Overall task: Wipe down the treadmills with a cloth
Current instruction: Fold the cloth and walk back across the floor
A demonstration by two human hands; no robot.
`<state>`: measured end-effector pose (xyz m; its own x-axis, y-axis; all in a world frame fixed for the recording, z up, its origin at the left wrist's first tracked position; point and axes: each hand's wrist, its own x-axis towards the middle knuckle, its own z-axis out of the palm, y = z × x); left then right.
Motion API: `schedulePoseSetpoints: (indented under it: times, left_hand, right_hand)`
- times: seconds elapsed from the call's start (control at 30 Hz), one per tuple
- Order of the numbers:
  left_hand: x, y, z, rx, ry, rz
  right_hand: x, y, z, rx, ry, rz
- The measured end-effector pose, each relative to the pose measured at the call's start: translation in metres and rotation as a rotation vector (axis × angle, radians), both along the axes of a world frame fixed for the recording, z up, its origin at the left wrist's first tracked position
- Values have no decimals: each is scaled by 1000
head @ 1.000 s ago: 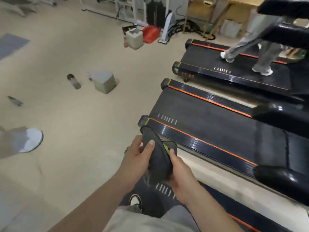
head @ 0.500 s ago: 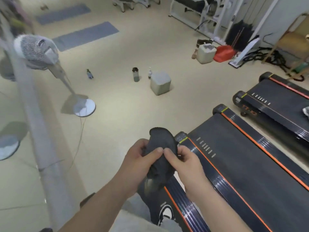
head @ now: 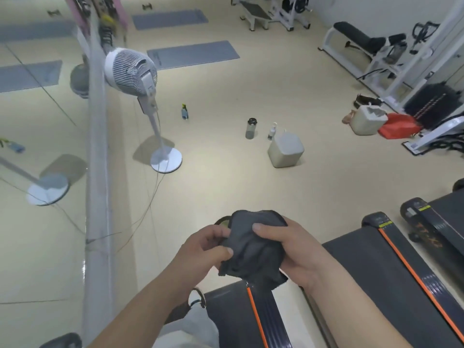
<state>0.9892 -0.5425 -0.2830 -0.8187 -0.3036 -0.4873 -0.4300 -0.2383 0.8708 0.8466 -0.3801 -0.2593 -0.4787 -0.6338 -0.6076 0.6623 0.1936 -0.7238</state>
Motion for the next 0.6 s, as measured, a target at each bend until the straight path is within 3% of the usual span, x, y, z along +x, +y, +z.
schedulePoseSetpoints:
  times: [0.17, 0.33, 0.47, 0.6]
  left_hand:
    - [-33, -83, -11, -214, -37, -43]
    - [-97, -153, 5, -417, 134, -348]
    - [-143, -185, 13, -386, 41, -502]
    - [-190, -233, -20, -525, -78, -439]
  right_hand:
    - [-40, -81, 17, -81, 74, 107]
    - [-83, -135, 32, -141, 163, 263]
    - [-131, -154, 29, -138, 213, 122]
    - [-200, -169, -2, 11, 382, -35]
